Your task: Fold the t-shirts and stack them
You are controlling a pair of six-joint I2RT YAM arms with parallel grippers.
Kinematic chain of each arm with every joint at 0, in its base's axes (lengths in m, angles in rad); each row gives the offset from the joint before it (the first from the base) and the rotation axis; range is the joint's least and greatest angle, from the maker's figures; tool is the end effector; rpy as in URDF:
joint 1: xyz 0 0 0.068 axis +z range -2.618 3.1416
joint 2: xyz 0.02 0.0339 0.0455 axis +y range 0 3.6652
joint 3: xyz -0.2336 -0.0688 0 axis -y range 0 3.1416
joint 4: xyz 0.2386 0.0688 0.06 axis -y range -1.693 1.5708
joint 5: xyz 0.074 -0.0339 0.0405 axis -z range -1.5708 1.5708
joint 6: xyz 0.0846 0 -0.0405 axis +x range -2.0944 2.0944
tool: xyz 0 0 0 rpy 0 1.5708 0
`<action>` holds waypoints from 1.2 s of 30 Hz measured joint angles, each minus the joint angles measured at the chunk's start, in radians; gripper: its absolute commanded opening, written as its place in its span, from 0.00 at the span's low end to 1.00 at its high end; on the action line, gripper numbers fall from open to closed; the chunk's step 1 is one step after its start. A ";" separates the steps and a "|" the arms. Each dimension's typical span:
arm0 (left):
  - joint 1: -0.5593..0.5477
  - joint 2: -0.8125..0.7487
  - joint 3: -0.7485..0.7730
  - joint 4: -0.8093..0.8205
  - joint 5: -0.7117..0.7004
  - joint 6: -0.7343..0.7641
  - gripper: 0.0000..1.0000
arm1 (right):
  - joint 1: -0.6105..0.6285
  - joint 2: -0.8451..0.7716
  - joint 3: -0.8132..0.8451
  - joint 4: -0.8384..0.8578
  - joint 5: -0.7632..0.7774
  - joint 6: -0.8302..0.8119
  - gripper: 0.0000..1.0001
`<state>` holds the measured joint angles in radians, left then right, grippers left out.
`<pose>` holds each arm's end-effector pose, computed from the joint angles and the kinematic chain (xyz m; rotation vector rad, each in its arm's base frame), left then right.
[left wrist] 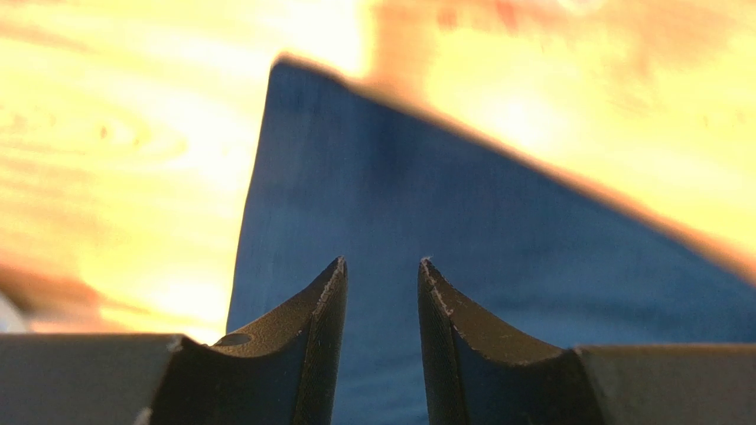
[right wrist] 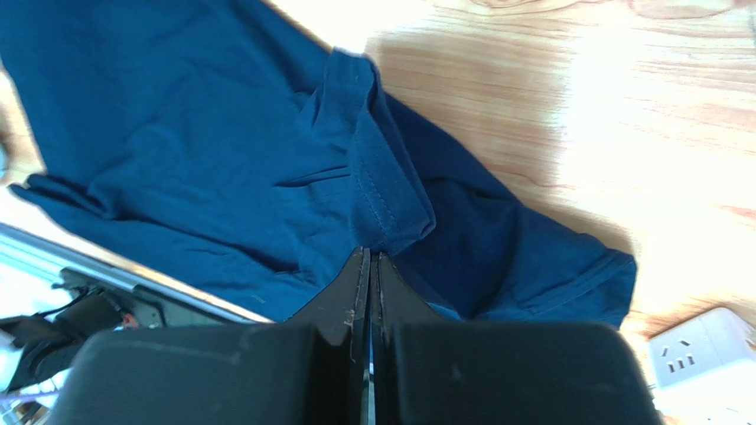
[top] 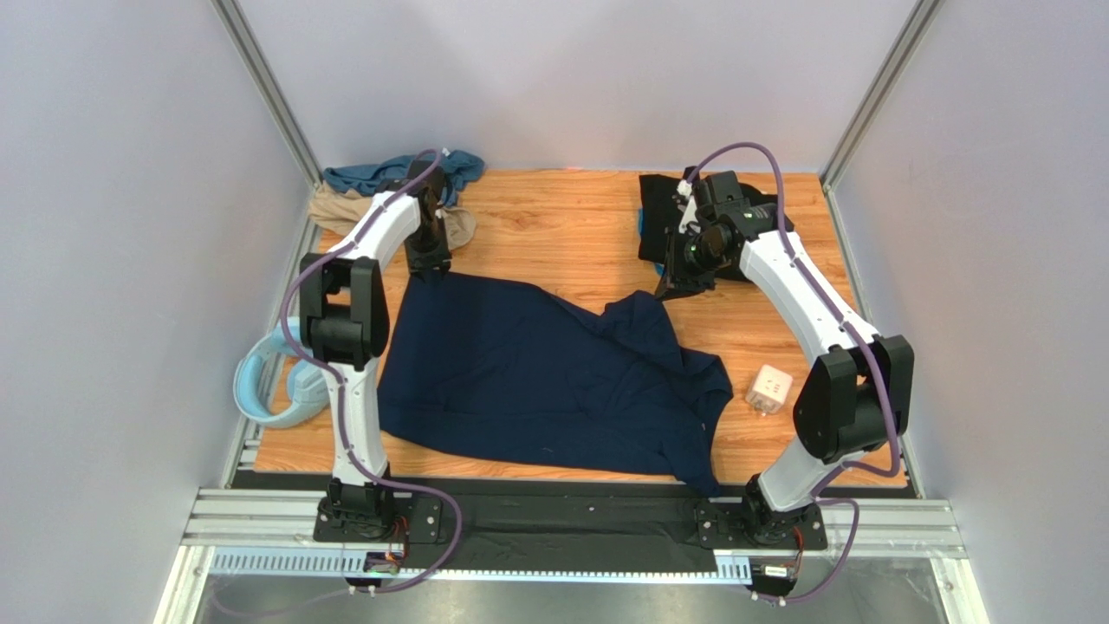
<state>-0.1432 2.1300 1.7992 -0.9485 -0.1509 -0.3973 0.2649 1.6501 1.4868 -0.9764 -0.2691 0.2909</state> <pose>0.4318 -0.0494 0.1398 -0.3883 2.7928 0.0949 0.3306 0.1130 0.2255 -0.0458 2.7545 0.5239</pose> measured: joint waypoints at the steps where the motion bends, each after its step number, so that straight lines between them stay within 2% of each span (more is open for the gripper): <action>1: 0.009 0.030 0.029 -0.007 0.003 -0.004 0.43 | 0.000 -0.007 0.000 -0.001 -0.006 0.000 0.00; 9: 0.071 0.182 0.216 -0.057 0.016 -0.024 0.50 | 0.000 -0.060 -0.047 -0.002 -0.048 0.005 0.00; 15: 0.104 0.187 0.231 -0.066 0.015 -0.024 0.51 | -0.007 -0.060 -0.064 -0.006 -0.065 0.005 0.00; 28: 0.105 0.268 0.291 -0.062 0.023 -0.019 0.50 | -0.025 -0.060 -0.064 -0.019 -0.074 0.004 0.00; 31: 0.105 0.269 0.291 -0.062 0.024 -0.020 0.43 | -0.026 -0.060 -0.065 -0.023 -0.074 0.004 0.00; 32: 0.105 0.269 0.291 -0.062 0.026 -0.020 0.34 | -0.026 -0.060 -0.066 -0.023 -0.074 0.004 0.00; 34: 0.105 0.269 0.290 -0.062 0.026 -0.023 0.23 | -0.027 -0.060 -0.068 -0.024 -0.074 0.004 0.00; 35: 0.104 0.269 0.288 -0.061 0.026 -0.024 0.12 | -0.027 -0.061 -0.070 -0.024 -0.074 0.005 0.00; 36: 0.104 0.267 0.283 -0.059 0.023 -0.021 0.10 | -0.028 -0.062 -0.073 -0.024 -0.074 0.005 0.00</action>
<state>-0.0391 2.3970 2.0827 -1.0077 -0.1284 -0.4187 0.2371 1.5883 1.4136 -1.0000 -0.3431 0.2955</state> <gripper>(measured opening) 0.260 0.005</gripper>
